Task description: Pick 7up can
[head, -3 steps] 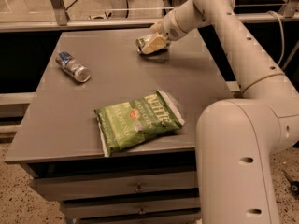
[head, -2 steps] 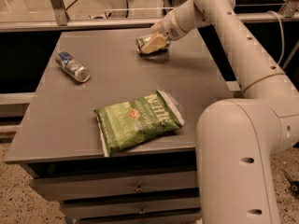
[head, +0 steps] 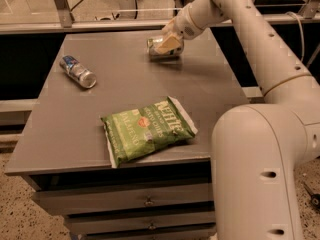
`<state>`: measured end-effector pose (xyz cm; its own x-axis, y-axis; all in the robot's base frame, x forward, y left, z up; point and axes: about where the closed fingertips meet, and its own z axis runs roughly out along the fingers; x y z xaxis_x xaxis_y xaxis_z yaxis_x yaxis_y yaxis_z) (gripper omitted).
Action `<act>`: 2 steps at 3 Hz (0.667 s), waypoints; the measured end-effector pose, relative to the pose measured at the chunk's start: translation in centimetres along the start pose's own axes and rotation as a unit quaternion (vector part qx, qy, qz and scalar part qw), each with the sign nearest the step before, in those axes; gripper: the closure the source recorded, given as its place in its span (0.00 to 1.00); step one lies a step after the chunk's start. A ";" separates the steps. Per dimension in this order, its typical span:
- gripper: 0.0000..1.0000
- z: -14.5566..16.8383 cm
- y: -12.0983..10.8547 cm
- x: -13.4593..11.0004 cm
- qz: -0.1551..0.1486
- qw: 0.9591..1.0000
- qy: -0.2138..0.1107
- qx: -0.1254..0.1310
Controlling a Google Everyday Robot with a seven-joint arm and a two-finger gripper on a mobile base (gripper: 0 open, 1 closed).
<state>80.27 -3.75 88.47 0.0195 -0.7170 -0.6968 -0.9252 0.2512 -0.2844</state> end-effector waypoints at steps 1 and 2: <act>1.00 -2.9 0.7 -1.7 -0.045 0.999 0.025 -0.003; 1.00 -5.3 1.4 -2.9 -0.072 0.996 0.043 -0.006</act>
Offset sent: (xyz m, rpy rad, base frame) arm -0.0556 -0.0243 0.0873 -0.2034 -0.0990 0.1115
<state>76.90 -4.75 93.54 0.1213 -0.7979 -0.5904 -0.9199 0.1331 -0.3689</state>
